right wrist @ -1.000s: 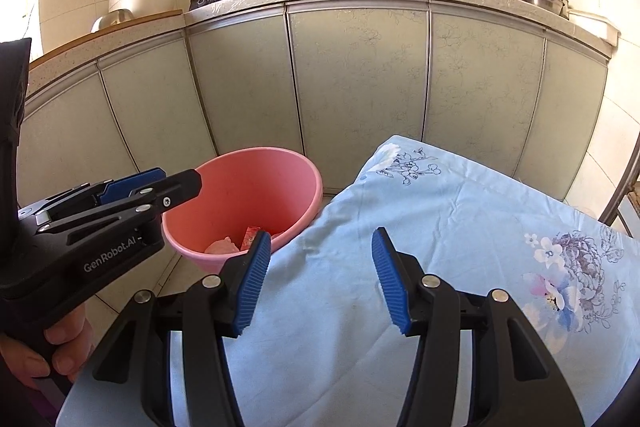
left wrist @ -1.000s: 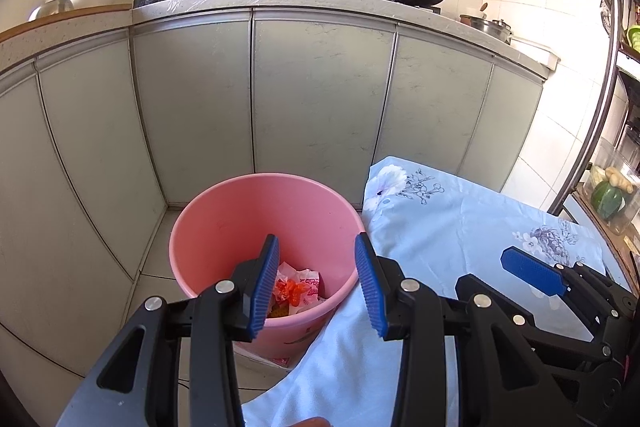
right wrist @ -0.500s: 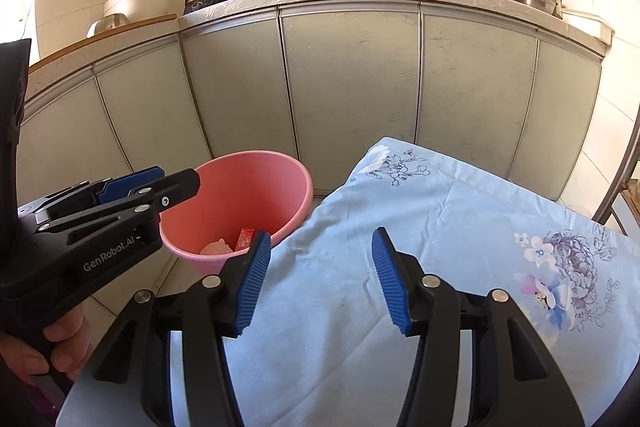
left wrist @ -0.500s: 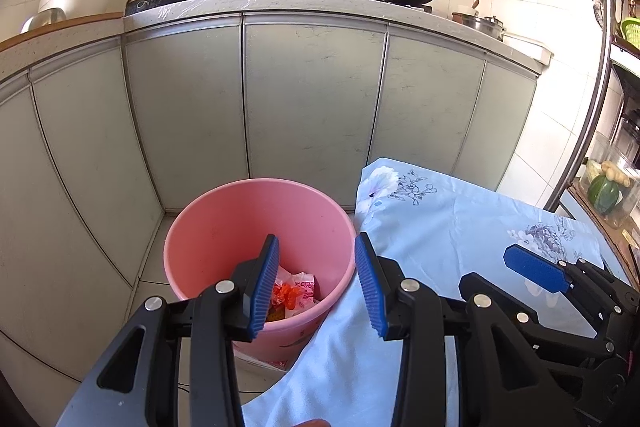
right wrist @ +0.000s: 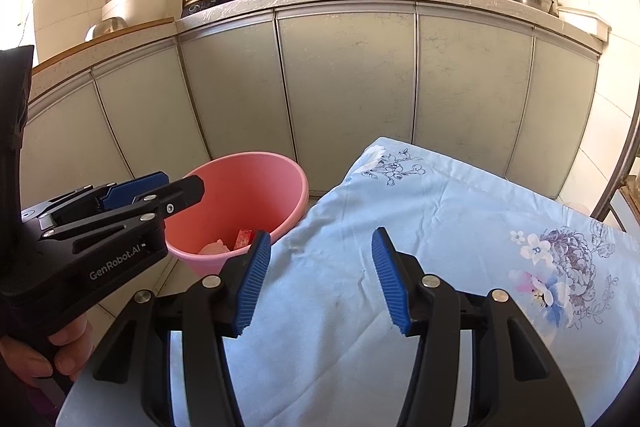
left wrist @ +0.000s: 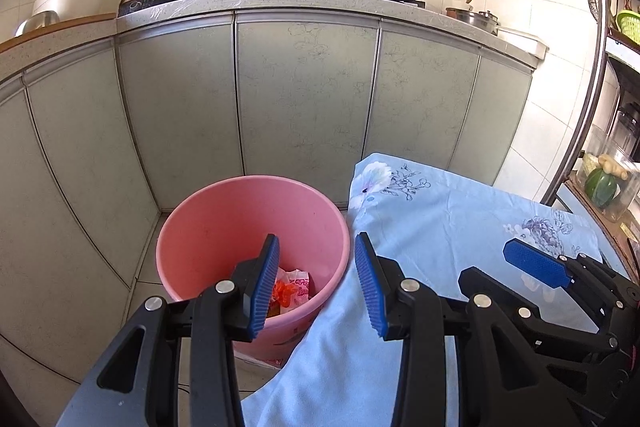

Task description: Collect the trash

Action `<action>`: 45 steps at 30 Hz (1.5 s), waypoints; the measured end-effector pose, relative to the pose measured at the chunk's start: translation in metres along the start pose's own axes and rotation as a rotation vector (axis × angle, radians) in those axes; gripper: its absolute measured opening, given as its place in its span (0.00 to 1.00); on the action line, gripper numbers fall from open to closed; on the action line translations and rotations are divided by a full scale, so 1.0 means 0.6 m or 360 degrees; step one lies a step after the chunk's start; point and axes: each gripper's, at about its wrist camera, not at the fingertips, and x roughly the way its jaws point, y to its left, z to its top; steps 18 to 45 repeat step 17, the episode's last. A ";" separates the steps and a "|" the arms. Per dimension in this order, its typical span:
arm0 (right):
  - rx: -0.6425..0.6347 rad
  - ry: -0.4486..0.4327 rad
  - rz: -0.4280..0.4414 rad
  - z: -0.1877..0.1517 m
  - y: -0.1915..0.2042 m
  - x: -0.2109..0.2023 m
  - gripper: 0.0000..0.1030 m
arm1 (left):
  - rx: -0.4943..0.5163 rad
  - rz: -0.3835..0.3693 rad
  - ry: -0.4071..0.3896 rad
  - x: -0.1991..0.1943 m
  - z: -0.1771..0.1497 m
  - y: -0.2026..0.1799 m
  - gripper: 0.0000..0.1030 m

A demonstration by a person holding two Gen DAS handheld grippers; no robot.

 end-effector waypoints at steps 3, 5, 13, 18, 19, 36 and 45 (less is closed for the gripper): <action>0.0007 0.0004 0.0002 -0.002 -0.001 0.002 0.52 | 0.0006 -0.0001 0.0003 0.001 -0.001 -0.001 0.38; 0.0009 0.0003 0.0003 -0.004 -0.001 0.002 0.52 | 0.0007 0.0005 0.0000 0.001 -0.004 -0.001 0.38; 0.0026 0.0008 0.0008 -0.008 -0.007 0.006 0.52 | 0.0012 0.0005 0.0011 0.006 -0.008 -0.003 0.38; 0.0032 0.0013 0.0006 -0.010 -0.010 0.007 0.52 | 0.0015 -0.0002 0.0020 0.010 -0.008 -0.005 0.38; 0.0032 0.0013 0.0006 -0.010 -0.010 0.007 0.52 | 0.0015 -0.0002 0.0020 0.010 -0.008 -0.005 0.38; 0.0032 0.0013 0.0006 -0.010 -0.010 0.007 0.52 | 0.0015 -0.0002 0.0020 0.010 -0.008 -0.005 0.38; 0.0032 0.0013 0.0006 -0.010 -0.010 0.007 0.52 | 0.0015 -0.0002 0.0020 0.010 -0.008 -0.005 0.38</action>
